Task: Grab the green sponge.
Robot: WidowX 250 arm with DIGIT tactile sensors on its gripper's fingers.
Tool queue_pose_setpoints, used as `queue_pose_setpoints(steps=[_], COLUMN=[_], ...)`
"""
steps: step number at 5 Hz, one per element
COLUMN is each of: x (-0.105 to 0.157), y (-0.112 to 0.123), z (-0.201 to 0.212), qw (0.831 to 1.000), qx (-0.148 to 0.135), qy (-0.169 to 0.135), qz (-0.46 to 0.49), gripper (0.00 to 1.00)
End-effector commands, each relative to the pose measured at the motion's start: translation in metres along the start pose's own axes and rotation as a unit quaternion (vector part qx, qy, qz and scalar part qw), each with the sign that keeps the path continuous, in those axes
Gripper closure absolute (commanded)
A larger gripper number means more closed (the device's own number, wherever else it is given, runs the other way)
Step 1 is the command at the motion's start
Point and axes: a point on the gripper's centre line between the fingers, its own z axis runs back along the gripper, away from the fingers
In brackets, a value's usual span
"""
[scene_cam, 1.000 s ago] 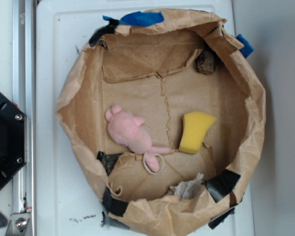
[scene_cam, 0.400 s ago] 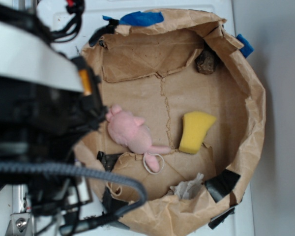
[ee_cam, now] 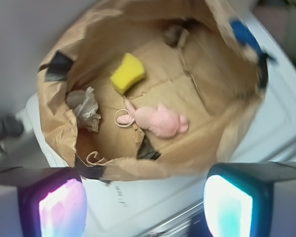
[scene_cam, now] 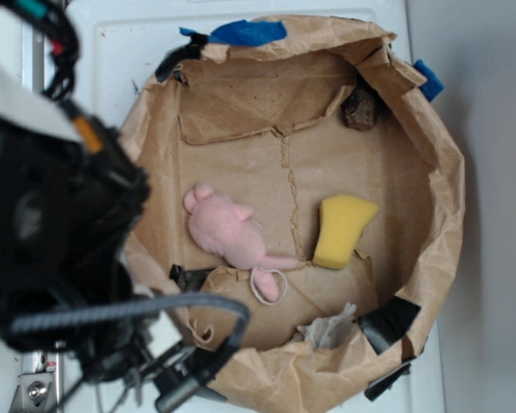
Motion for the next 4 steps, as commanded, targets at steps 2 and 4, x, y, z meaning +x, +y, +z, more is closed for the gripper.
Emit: queue_pose_setpoints(steps=[2,4], x=[0.001,0.064], y=[-0.002,0.01], z=[0.005,-0.045], qw=[1.0,0.998], qx=[-0.012,0.02], qy=[-0.007,-0.001], qz=[0.001,0.058], gripper=[0.0,0.0])
